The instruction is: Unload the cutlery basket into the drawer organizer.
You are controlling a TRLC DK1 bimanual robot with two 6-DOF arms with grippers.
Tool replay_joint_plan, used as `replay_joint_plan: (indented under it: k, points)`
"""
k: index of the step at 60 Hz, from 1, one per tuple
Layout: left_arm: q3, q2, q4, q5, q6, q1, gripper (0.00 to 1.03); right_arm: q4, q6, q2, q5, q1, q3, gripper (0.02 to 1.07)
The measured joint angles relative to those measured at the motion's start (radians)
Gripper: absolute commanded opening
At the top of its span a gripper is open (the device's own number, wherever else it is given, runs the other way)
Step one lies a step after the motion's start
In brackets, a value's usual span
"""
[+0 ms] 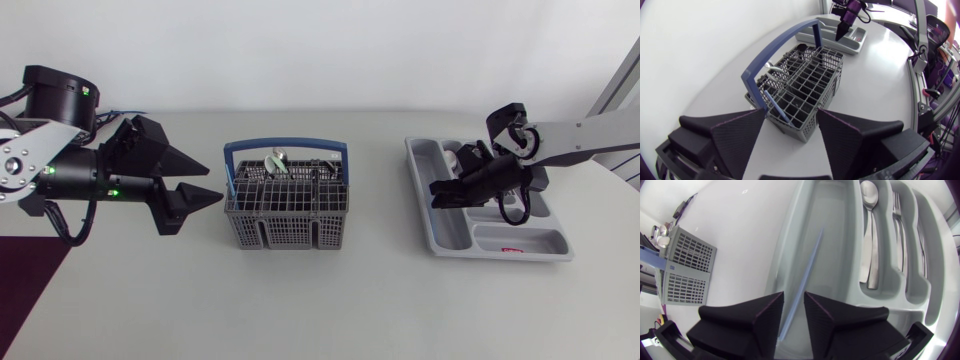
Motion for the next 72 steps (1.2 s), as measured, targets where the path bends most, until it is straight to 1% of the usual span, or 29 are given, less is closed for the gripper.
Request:
replay_joint_plan:
  k: [2,6,15,21,22,25,31,38,44,47,55,58,59,62,63,64,65,66,72]
  points:
    - [-0.010,0.000,0.029,0.000,0.001,0.000,0.85,0.006,0.000,-0.003,0.001,0.000,0.000,0.78]
    - [-0.027,0.000,0.076,0.000,0.001,0.000,0.85,0.020,0.000,-0.027,0.005,0.002,-0.009,0.83]
    - [-0.037,0.031,0.134,0.000,-0.004,0.000,0.85,0.031,-0.001,-0.160,0.011,0.023,-0.066,0.83]
    - [-0.037,0.066,0.151,0.024,-0.015,0.001,0.84,0.036,-0.001,-0.223,0.010,0.040,-0.084,0.83]
    - [-0.037,0.077,0.151,0.028,-0.022,0.002,0.83,0.038,-0.001,-0.231,0.010,0.042,-0.087,0.83]
    - [-0.035,0.100,0.152,0.049,-0.034,0.011,0.73,0.039,-0.001,-0.249,0.010,0.048,-0.096,0.83]
    - [-0.022,0.145,0.152,0.088,-0.058,0.040,0.62,0.039,-0.001,-0.275,0.011,0.060,-0.116,0.83]
    - [0.016,0.197,0.156,0.130,-0.087,0.066,0.61,0.039,-0.001,-0.291,0.010,0.079,-0.139,0.83]
    - [0.032,0.223,0.159,0.152,-0.104,0.067,0.60,0.039,-0.001,-0.300,0.010,0.093,-0.144,0.83]
    - [0.038,0.233,0.159,0.155,-0.113,0.067,0.58,0.039,-0.001,-0.304,0.010,0.100,-0.144,0.83]
    - [0.048,0.251,0.159,0.161,-0.121,0.066,0.58,0.039,0.000,-0.320,0.010,0.109,-0.144,0.83]
    - [0.051,0.254,0.160,0.176,-0.129,0.066,0.53,0.039,-0.001,-0.326,0.011,0.115,-0.144,0.83]
    - [0.053,0.255,0.159,0.179,-0.132,0.066,0.50,0.039,0.000,-0.327,0.011,0.116,-0.144,0.83]
    - [0.059,0.262,0.162,0.182,-0.139,0.065,0.44,0.039,-0.001,-0.330,0.012,0.122,-0.144,0.83]
    - [0.062,0.266,0.163,0.185,-0.140,0.064,0.43,0.039,-0.001,-0.330,0.015,0.125,-0.144,0.83]
    - [0.063,0.269,0.164,0.186,-0.141,0.064,0.39,0.039,0.000,-0.330,0.016,0.126,-0.144,0.83]
    - [0.066,0.272,0.165,0.186,-0.143,0.064,0.39,0.039,0.000,-0.330,0.018,0.126,-0.144,0.83]
    - [0.068,0.275,0.166,0.188,-0.143,0.064,0.35,0.039,0.000,-0.330,0.018,0.126,-0.144,0.83]
    - [0.072,0.285,0.168,0.196,-0.151,0.062,0.23,0.039,0.000,-0.330,0.025,0.126,-0.144,0.83]
